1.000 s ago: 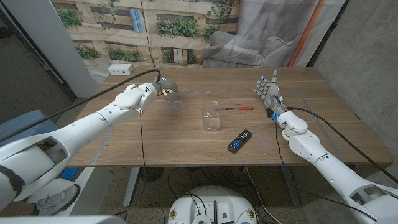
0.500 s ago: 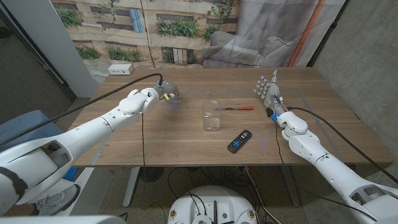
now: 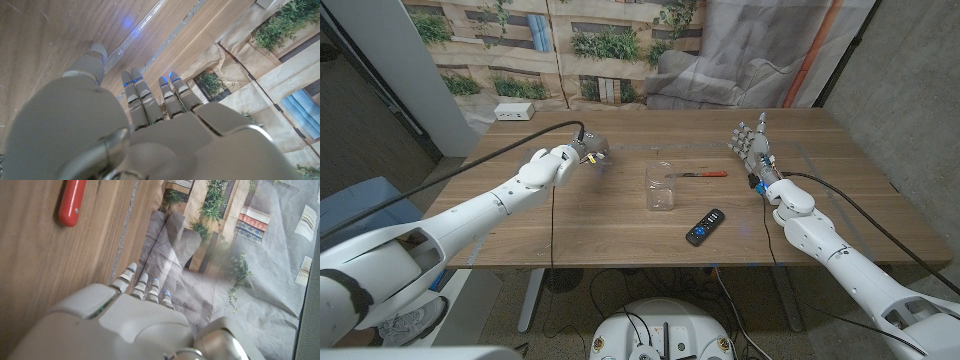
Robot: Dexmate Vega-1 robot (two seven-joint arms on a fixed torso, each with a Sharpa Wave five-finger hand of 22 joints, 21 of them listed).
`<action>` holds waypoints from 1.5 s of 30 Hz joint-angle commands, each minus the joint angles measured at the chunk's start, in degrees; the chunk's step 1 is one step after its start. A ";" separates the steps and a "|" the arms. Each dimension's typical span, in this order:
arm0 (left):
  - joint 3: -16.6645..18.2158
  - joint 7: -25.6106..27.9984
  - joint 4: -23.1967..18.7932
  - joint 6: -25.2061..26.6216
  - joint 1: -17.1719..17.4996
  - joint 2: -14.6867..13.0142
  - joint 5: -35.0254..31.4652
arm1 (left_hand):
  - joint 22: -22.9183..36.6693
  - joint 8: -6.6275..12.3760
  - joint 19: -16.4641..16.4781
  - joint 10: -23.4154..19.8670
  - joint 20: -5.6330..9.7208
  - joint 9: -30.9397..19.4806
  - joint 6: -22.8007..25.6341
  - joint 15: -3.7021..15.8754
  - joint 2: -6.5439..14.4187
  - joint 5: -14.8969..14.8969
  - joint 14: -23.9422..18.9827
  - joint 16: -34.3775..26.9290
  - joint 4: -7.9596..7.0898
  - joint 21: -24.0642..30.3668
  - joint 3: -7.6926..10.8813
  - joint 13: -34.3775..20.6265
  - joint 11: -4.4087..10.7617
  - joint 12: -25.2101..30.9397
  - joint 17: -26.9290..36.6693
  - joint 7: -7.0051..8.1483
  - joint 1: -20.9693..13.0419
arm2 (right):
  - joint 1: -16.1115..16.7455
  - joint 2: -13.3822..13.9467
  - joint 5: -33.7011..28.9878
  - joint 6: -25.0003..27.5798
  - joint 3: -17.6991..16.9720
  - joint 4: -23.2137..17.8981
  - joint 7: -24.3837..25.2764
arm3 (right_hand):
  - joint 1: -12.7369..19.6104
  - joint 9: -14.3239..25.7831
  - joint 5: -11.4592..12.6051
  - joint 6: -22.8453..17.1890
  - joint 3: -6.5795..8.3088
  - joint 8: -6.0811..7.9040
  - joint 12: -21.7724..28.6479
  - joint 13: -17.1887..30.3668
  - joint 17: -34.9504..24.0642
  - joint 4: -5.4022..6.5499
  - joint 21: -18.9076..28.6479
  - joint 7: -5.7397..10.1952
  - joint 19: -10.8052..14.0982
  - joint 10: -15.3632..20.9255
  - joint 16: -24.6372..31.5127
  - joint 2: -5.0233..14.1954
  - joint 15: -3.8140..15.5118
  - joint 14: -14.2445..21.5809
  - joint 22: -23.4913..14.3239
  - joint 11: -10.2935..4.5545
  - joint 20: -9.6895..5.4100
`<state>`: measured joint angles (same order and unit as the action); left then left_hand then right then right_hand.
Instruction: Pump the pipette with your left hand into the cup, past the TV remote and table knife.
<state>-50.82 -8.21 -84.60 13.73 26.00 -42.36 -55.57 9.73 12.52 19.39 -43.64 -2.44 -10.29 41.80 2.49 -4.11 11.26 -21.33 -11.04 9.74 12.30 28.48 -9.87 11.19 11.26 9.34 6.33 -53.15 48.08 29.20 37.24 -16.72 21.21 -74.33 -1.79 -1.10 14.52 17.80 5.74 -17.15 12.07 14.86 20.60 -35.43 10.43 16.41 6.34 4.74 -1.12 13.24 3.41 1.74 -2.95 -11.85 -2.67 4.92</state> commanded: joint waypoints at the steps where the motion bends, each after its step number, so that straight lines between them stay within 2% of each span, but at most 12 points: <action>1: -1.69 -1.96 1.28 2.67 -1.36 1.86 0.02 | 0.26 0.00 0.65 -0.85 -0.23 -0.06 0.67 6.05 0.06 0.09 -1.02 -0.33 -0.04 0.27 -0.44 -0.09 -0.06 0.11 0.17 -0.21 -0.60 | -0.03 -0.03 -0.02 0.01 0.01 0.04 0.00 | 0.00 0.05 0.30 -0.17 -0.38 0.39 0.29 0.31 -0.26 0.03 0.20 0.51 0.29 -0.29 0.37 3.32 4.80 -0.28 -0.31 -0.14 0.09; 7: -2.22 -2.45 1.80 3.83 -1.86 2.55 0.30 | 0.34 -0.10 1.72 -1.21 0.28 -0.09 1.23 5.73 0.81 -0.01 -1.20 -0.13 -0.50 0.49 -0.80 -0.10 -0.71 0.00 0.20 -0.57 -0.14 | -0.01 -0.02 -0.01 0.03 0.01 -0.01 0.02 | 0.01 0.05 0.31 -0.15 -0.37 0.38 0.41 0.32 -0.26 0.03 0.20 0.49 0.28 0.02 0.34 3.34 4.84 -0.35 -0.31 -0.24 0.11; 27: -4.09 -7.97 3.03 5.31 -4.80 4.43 3.04 | 0.47 -0.39 2.00 -2.11 0.24 0.02 2.43 5.58 2.37 -0.05 -1.67 0.06 -0.82 0.27 -1.24 -0.14 -0.52 -0.18 0.20 -1.09 0.27 | 0.02 0.01 0.01 0.04 -0.01 -0.05 0.01 | 0.00 0.05 0.31 -0.17 -0.37 0.39 0.52 0.32 -0.26 0.03 0.20 0.52 0.27 0.28 0.37 3.33 4.84 -0.28 -0.31 -0.13 0.15; 36: -4.63 -8.38 3.59 5.78 -5.44 4.99 4.05 | 0.51 -0.25 2.30 -3.74 0.37 0.12 4.81 6.06 3.48 -0.03 -2.69 -0.04 -0.61 0.15 -1.51 -0.16 -0.25 0.01 0.15 -1.51 0.20 | 0.02 0.00 0.00 0.02 0.00 -0.02 0.01 | 0.00 0.05 0.32 -0.18 -0.37 0.39 0.49 0.32 -0.26 0.03 0.20 0.48 0.28 0.19 0.36 3.34 4.90 -0.28 -0.31 -0.16 0.12; 38: -4.75 -8.38 3.54 5.93 -5.49 4.97 4.13 | 0.52 -0.39 2.45 -5.26 0.48 0.16 5.48 6.22 3.75 -0.03 -3.12 -0.05 -0.46 0.10 -1.71 -0.18 -0.19 0.29 0.13 -1.57 0.15 | 0.02 0.00 -0.01 0.00 0.00 0.00 0.00 | 0.00 0.05 0.32 -0.18 -0.37 0.39 0.42 0.32 -0.26 0.03 0.19 0.48 0.26 0.01 0.35 3.34 4.92 -0.31 -0.31 -0.17 0.12; 45: -4.92 -8.99 3.20 6.53 -5.48 4.62 4.63 | 0.53 -1.05 3.06 -7.33 0.51 0.18 5.20 5.78 4.28 -0.06 -3.97 -0.16 -0.37 0.18 -1.98 -0.22 -0.23 0.59 0.15 -1.48 0.12 | 0.00 -0.02 -0.02 0.00 0.01 0.02 0.00 | 0.00 0.05 0.32 -0.11 -0.37 0.36 0.43 0.32 -0.26 0.03 0.21 0.56 0.31 0.04 0.35 3.35 4.83 -0.31 -0.31 -0.13 0.09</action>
<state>-55.24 -16.19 -81.37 19.46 20.96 -37.71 -51.90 10.01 11.79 21.80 -50.35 -2.06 -10.13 47.00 2.57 -0.56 11.26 -24.68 -11.04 9.26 12.50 26.73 -10.02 10.96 11.26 9.36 4.59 -52.91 48.09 29.21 37.23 -16.68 21.20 -74.33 -1.77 -1.10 14.38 17.80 5.74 -17.15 12.07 14.86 20.60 -35.43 10.43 16.41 6.33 4.74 -1.12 13.24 3.41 1.74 -2.95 -11.85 -2.67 4.91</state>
